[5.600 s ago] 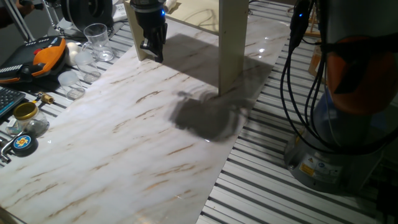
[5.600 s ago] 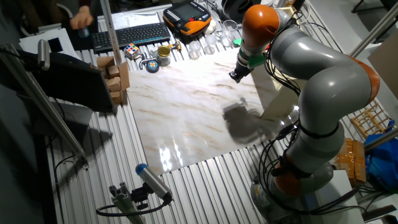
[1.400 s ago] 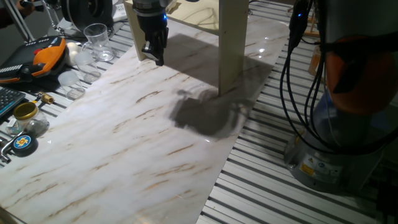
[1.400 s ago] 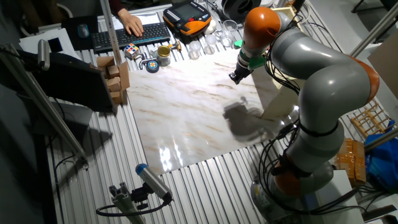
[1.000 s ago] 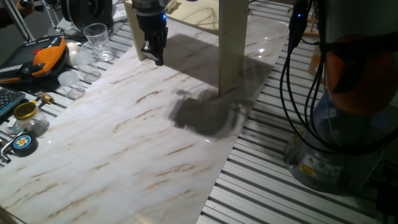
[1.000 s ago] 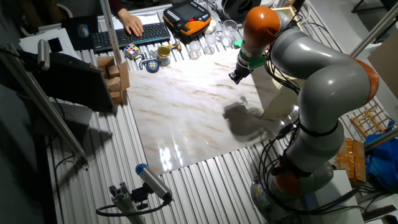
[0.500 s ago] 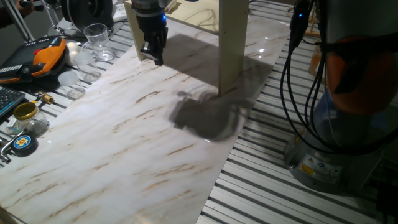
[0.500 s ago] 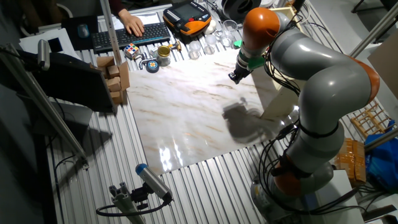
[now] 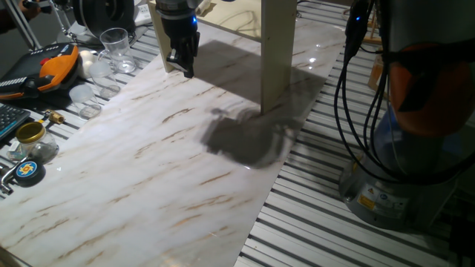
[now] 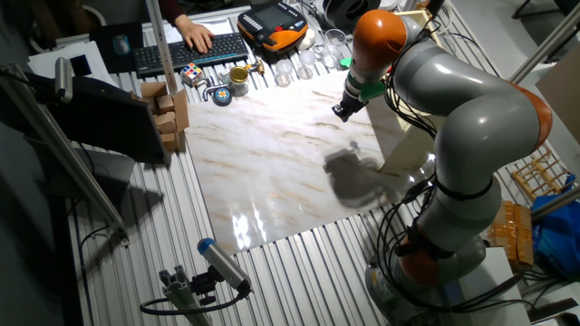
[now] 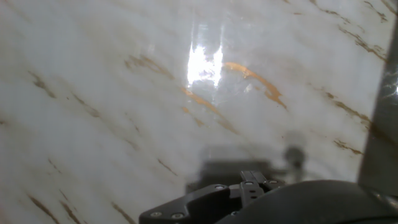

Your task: Put the object on the shelf

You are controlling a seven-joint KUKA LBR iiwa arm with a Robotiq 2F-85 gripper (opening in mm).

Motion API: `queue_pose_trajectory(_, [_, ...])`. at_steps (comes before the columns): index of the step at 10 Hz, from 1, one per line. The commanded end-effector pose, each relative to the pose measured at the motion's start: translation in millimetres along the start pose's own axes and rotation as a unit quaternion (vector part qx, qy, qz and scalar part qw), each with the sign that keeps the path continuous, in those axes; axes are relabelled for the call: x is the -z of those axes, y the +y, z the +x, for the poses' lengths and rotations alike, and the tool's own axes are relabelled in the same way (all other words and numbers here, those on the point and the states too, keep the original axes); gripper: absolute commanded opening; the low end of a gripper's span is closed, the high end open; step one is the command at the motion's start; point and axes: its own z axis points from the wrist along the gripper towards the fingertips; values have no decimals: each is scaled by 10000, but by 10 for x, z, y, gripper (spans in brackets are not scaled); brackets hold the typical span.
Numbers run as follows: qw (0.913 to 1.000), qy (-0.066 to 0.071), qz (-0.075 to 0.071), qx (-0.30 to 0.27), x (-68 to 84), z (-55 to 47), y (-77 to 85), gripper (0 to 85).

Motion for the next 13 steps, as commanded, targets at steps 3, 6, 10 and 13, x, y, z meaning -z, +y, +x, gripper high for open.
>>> queue_pose_trajectory(3, [10000,-36,42,22,11,-7,5,0])
queue_pose_trajectory(6, [10000,-50,59,30,43,-37,-3,0])
queue_pose_trajectory(10, [10000,-60,37,29,43,-45,-4,0])
queue_pose_trajectory(13, [10000,-42,66,14,63,-75,41,0])
